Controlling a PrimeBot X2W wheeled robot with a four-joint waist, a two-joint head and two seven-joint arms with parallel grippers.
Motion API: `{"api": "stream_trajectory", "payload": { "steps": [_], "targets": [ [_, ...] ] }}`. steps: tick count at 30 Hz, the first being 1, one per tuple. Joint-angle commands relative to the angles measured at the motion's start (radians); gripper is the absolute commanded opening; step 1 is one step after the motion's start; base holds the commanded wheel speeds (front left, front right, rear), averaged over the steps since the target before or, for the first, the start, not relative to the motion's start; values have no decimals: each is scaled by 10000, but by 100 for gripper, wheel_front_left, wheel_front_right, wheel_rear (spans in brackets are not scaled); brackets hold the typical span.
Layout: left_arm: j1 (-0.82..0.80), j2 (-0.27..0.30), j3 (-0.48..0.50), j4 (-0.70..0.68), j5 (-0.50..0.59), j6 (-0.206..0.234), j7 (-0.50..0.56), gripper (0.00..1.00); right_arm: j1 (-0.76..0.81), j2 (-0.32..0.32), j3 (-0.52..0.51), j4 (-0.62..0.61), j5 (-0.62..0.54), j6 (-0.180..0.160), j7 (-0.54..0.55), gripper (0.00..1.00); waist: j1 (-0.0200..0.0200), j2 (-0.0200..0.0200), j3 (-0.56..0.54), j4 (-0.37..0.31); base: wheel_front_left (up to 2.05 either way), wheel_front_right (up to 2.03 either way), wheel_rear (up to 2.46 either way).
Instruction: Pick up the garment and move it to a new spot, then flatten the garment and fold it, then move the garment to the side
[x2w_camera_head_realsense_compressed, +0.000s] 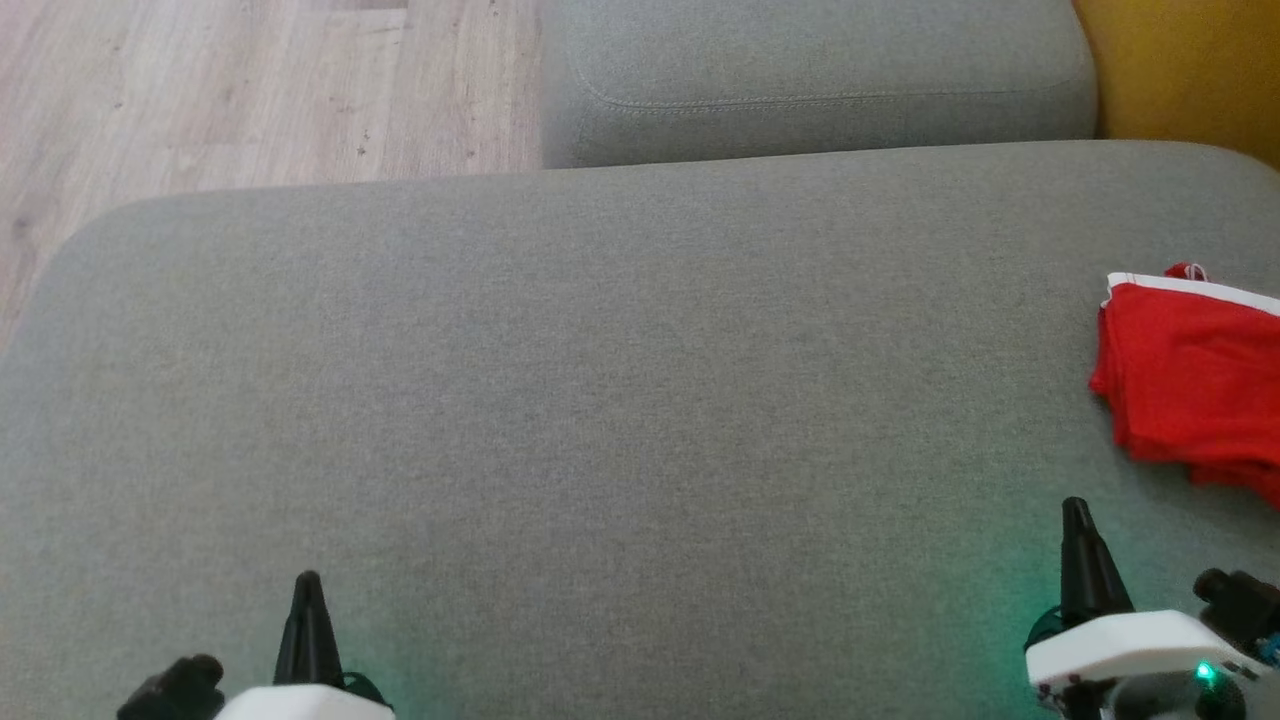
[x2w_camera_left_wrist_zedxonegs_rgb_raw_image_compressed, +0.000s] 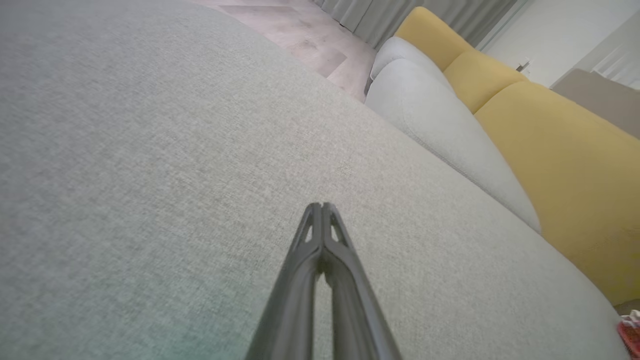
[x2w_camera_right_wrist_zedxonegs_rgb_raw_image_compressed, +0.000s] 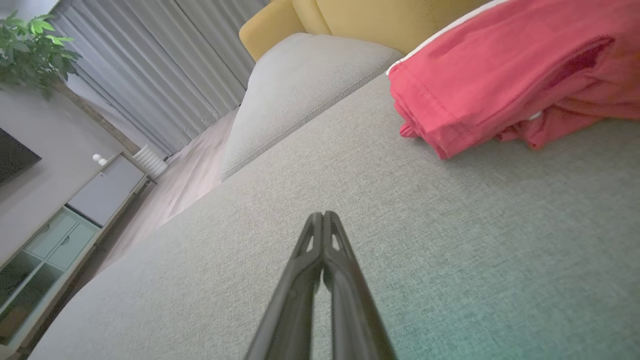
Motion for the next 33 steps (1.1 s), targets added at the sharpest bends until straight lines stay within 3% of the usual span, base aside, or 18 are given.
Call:
{"api": "stream_trajectory", "payload": {
  "steps": [1, 33],
  "targets": [
    [-497, 5, 284, -352, -336, -101, 60, 0, -501, -25, -17, -381, 406, -3, 83, 0, 0, -1, -1, -8, 0, 0, 0],
    [-1016, 6, 860, -643, -3964, -366, 996, 0, -930, -38, -261, -640, 4432, -5, 1003, 0, 0, -1, -25, -148, 0, 0, 0]
  ]
}}
